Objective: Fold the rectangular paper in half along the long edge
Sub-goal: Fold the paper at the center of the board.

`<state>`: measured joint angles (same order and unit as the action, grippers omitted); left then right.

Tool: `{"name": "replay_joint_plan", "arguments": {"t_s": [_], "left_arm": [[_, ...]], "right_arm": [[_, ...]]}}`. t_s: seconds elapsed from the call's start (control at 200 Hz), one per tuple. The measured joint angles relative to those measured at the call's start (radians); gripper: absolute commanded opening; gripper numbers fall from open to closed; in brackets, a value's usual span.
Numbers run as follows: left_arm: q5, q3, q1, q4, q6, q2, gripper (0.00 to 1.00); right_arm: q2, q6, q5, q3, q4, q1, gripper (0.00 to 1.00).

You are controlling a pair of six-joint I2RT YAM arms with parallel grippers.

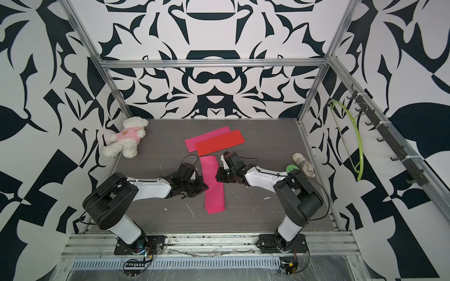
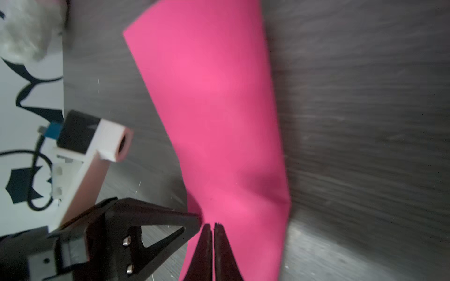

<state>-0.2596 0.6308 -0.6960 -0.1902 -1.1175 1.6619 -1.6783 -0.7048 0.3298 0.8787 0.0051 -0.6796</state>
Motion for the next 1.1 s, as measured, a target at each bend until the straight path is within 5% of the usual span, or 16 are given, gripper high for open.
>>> {"name": "replay_joint_plan", "arguments": {"t_s": [0.195,0.77,1.1], "left_arm": [[0.001,0.004,0.0,0.01,0.006,0.0,0.0],[0.004,0.004,-0.001,0.011,0.011,0.0,0.0],[0.0,0.014,0.0,0.026,0.02,0.004,0.0]], "right_arm": [[-0.081,-0.014,0.014,-0.012,0.006,-0.032,0.07],[0.074,0.016,0.004,-0.167,-0.052,0.169,0.07],[0.059,0.047,0.018,-0.076,-0.04,0.12,0.09]]}}
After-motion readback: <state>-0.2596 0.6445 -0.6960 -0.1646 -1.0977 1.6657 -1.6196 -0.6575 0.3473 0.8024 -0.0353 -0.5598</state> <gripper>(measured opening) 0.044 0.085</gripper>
